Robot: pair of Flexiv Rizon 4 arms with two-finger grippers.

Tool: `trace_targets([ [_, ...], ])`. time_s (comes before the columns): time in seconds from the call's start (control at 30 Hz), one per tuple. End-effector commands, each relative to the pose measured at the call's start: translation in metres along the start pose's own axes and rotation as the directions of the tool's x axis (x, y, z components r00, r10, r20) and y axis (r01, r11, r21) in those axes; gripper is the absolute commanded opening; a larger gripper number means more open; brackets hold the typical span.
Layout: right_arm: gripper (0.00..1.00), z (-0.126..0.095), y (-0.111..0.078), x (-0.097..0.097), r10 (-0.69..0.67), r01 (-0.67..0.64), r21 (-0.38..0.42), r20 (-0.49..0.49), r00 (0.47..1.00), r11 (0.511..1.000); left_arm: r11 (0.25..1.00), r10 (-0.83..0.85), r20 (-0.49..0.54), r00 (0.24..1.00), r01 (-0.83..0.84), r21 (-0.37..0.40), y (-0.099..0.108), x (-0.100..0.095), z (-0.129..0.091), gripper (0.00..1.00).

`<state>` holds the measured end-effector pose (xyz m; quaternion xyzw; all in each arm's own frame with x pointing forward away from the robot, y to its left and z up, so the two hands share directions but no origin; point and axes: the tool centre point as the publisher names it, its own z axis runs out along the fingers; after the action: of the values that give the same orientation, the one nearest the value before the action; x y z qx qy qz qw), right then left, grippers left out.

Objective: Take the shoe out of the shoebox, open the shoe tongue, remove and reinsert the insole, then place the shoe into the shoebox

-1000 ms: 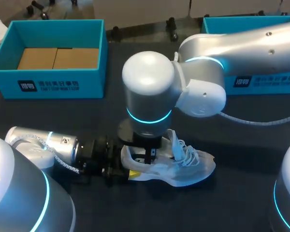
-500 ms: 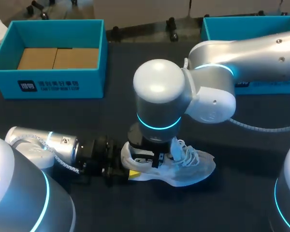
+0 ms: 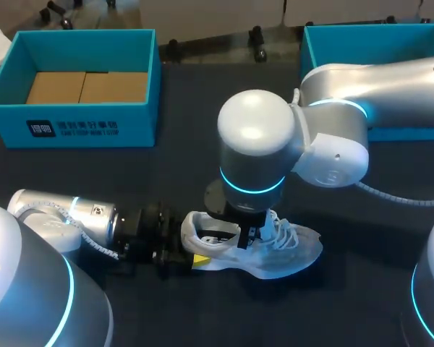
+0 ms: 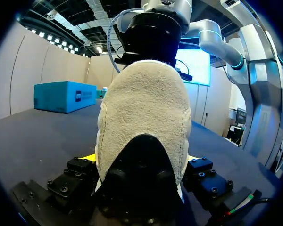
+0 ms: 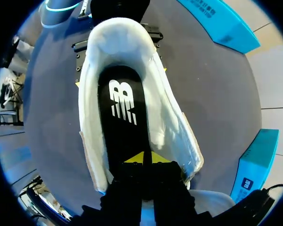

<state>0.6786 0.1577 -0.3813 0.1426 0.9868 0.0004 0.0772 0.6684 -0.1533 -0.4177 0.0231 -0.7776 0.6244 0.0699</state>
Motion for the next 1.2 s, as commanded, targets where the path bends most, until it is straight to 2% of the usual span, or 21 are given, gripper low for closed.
trace_targets([
  [0.03, 0.13, 0.01, 0.002, -0.002, -0.003, 0.003, 0.0, -0.017, 1.0, 1.0, 1.0, -0.001, 0.002, 1.0, 0.001, -0.002, -0.001, 0.001, -0.001, 0.0],
  [0.3, 0.31, 0.015, 0.007, 0.001, -0.001, 0.001, 0.012, -0.036, 0.999, 1.0, 1.0, -0.001, 0.002, 1.0, 0.001, -0.002, -0.001, 0.001, -0.001, 0.0],
  [0.63, 0.37, 0.034, 0.007, 0.011, 0.01, -0.006, 0.036, -0.119, 0.993, 0.999, 1.0, -0.001, 0.002, 1.0, 0.001, -0.002, -0.001, 0.001, -0.001, 0.0],
  [0.97, 0.39, 0.046, 0.008, 0.034, 0.026, -0.014, 0.057, -0.209, 0.978, 0.998, 1.0, -0.001, 0.002, 1.0, 0.001, -0.002, -0.001, 0.001, -0.001, 0.0],
  [1.03, 0.38, 0.045, 0.008, 0.04, 0.027, -0.014, 0.06, -0.22, 0.975, 0.998, 1.0, -0.001, 0.002, 1.0, 0.001, -0.002, -0.001, 0.001, -0.001, 0.0],
  [1.2, 0.27, 0.045, 0.005, 0.052, 0.016, 0.004, 0.078, -0.257, 0.966, 0.997, 1.0, -0.001, 0.002, 1.0, 0.001, -0.002, -0.001, 0.001, -0.001, 0.0],
])
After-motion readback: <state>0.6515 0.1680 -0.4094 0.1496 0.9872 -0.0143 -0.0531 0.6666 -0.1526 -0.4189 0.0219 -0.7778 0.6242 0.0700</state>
